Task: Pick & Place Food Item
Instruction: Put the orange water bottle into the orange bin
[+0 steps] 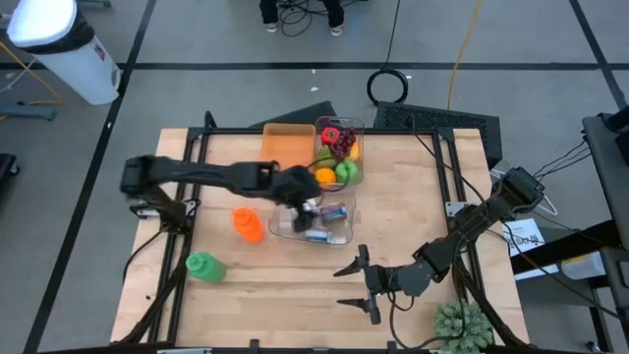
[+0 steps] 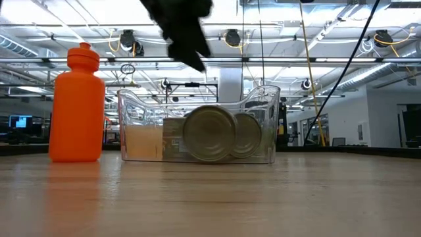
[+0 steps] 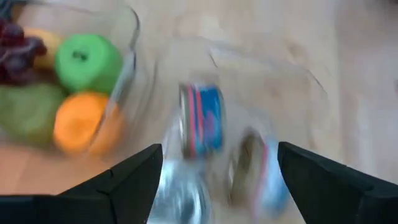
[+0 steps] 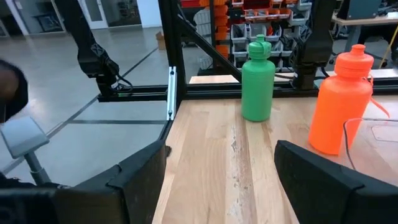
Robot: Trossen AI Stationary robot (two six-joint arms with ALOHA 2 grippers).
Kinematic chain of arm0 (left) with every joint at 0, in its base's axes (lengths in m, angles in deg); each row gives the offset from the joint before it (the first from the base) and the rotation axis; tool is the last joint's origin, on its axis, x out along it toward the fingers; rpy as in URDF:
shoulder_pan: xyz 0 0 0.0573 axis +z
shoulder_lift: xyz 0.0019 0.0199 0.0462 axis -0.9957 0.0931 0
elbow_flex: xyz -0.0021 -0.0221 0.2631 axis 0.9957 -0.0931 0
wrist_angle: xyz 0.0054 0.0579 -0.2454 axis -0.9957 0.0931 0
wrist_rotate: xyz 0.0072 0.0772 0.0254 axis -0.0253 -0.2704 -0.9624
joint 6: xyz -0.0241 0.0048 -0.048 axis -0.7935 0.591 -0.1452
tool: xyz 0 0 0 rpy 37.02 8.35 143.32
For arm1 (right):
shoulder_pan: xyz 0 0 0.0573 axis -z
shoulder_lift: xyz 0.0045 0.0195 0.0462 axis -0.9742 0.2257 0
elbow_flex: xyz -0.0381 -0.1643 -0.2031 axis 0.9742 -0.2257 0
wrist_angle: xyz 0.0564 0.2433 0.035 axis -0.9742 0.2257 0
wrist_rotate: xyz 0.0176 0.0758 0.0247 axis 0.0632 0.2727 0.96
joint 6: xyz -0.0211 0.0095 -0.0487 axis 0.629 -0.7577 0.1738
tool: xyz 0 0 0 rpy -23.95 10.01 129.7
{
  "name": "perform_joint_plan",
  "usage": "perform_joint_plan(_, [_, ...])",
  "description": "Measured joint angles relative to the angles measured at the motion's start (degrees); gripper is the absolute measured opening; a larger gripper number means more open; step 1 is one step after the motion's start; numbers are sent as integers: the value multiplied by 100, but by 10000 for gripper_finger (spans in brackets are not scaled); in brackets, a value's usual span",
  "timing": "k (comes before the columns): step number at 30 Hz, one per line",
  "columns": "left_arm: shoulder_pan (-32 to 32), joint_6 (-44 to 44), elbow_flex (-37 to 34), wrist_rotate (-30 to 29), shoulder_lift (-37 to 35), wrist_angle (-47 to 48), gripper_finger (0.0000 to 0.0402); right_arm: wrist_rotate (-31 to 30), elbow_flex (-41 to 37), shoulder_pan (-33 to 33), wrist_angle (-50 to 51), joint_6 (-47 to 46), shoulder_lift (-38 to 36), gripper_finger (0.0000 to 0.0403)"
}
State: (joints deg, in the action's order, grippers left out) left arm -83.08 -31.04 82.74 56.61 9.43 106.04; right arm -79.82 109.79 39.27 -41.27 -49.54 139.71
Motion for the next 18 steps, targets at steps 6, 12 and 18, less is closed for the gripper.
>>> perform_joint_plan(6, [-462,-241,0,-289,-1189,1799,319,1,0,-79,-11,6,0,281])
perform_joint_plan(12, [-1013,-1115,-1,-997,-2120,3136,307,-1,0,-105,-22,-4,0,281])
perform_joint_plan(18, [-1485,-2203,-2,-1051,-2672,3759,301,-1,0,-105,-67,-4,2,281])
